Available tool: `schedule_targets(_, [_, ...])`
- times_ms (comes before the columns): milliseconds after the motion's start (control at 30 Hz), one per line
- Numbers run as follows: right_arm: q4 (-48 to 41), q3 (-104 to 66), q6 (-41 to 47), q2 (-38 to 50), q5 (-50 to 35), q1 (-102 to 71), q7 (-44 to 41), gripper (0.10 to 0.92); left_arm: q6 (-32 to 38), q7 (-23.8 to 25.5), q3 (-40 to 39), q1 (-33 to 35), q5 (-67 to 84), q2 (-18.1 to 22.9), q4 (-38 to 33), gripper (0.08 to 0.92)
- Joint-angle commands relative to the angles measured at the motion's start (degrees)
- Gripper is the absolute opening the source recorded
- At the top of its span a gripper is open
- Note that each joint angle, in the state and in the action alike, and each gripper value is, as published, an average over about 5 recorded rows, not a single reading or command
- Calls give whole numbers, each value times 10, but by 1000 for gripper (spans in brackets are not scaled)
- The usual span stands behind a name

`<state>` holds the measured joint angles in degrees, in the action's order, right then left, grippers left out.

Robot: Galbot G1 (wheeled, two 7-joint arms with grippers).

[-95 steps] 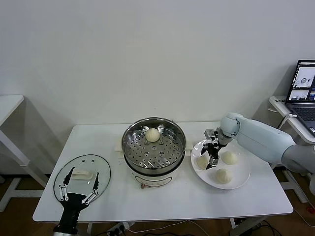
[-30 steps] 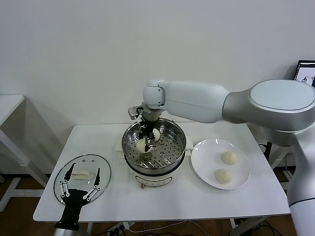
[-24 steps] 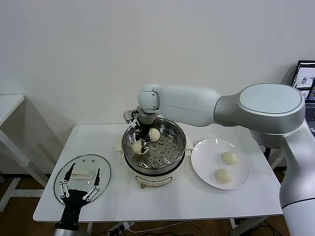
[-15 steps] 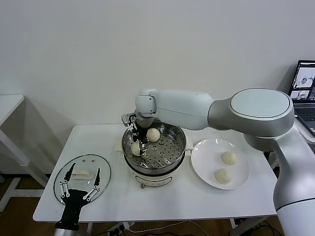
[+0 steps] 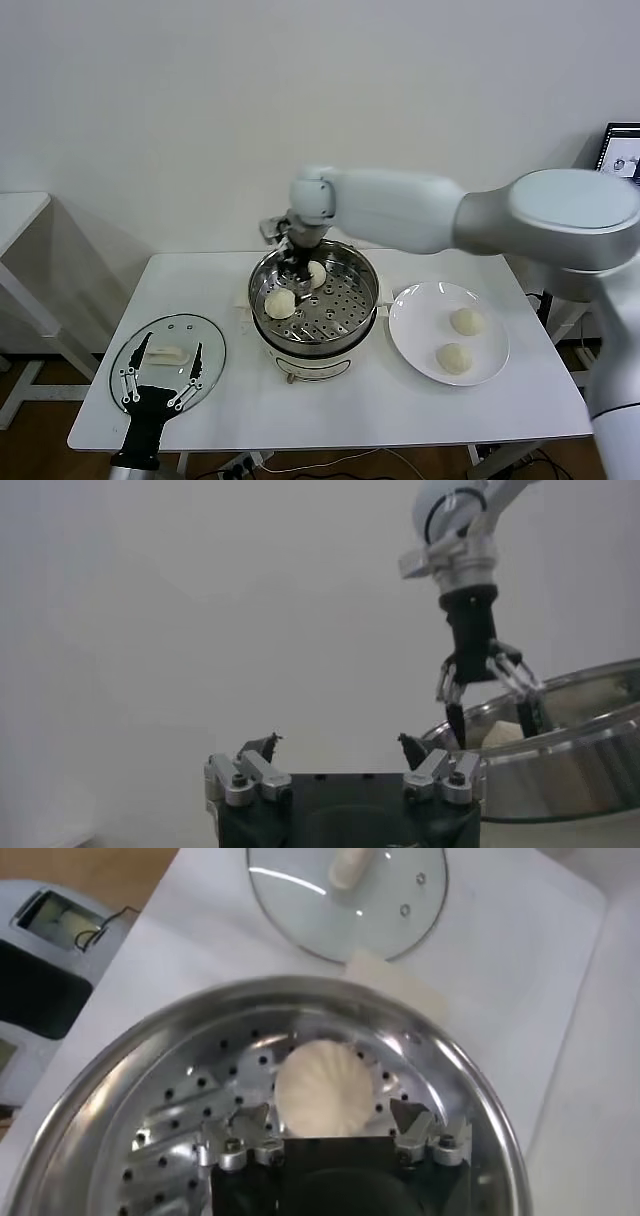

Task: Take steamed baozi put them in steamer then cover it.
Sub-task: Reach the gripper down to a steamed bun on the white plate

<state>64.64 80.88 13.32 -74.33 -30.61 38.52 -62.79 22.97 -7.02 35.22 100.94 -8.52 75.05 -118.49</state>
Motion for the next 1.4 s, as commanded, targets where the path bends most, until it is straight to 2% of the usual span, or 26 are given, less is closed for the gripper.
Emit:
schedule_targets(33, [75, -28, -70, 233, 79, 58, -128, 823, -1, 0, -1, 0, -1, -2, -1, 823])
schedule_targets(200, [70, -21, -106, 326, 136, 27, -175, 823, -2, 0, -4, -3, -2, -3, 0, 823])
schedule_targets(433, [59, -33, -113, 372, 189, -101, -141, 823, -4, 0, -5, -2, -5, -1, 1, 823])
schedule_targets(900, [8, -138, -107, 349, 250, -275, -70, 823, -4, 0, 2, 4, -7, 2, 4, 823])
schedule_targets(1400, [-29, -158, -103, 301, 248, -302, -42, 823, -1, -1, 7, 6, -7, 2, 7, 823])
